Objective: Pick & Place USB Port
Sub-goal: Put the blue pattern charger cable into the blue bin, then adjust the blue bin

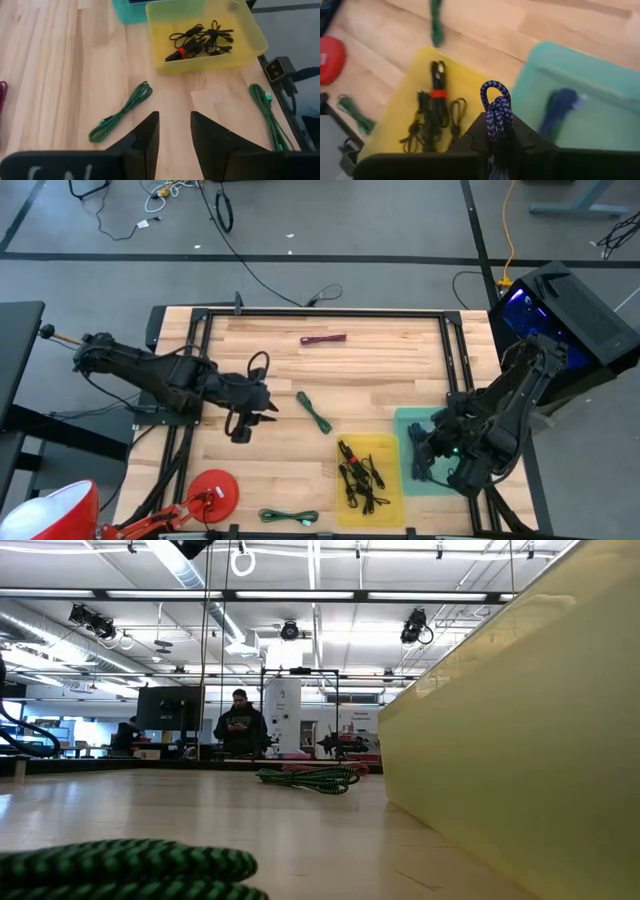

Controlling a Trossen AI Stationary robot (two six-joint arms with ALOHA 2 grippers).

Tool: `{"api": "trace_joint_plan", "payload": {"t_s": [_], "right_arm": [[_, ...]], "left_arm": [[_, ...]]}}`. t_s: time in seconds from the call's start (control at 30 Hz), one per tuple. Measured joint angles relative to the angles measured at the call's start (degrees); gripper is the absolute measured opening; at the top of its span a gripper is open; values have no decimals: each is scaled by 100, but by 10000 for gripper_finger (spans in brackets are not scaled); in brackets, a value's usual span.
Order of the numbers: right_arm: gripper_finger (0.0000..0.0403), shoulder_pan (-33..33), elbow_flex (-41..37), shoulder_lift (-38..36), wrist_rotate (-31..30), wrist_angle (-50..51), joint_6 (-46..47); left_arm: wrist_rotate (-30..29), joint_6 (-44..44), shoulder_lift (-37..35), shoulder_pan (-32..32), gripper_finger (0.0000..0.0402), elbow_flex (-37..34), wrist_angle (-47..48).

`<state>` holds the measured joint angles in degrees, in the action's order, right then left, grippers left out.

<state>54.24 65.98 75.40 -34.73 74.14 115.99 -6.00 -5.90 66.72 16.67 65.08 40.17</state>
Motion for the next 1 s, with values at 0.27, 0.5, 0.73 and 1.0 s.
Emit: {"api": "trace_joint_plan", "payload": {"t_s": [0.27, 0.5, 0.73, 1.0], "right_arm": [[24, -24, -140, 69, 1198, 706, 531], [26, -26, -476, 70, 1485, 403, 567], [100, -26, -895, 72, 1679, 303, 767], [173, -113, -1343, 74, 1435, 703, 816]], "left_arm": [[-477, -100, 2, 420, 115, 0, 0], [-642, -100, 2, 600, 115, 0, 0], [-645, -71, 2, 610, 115, 0, 0], [-896, -30, 2, 601, 115, 0, 0]]}}
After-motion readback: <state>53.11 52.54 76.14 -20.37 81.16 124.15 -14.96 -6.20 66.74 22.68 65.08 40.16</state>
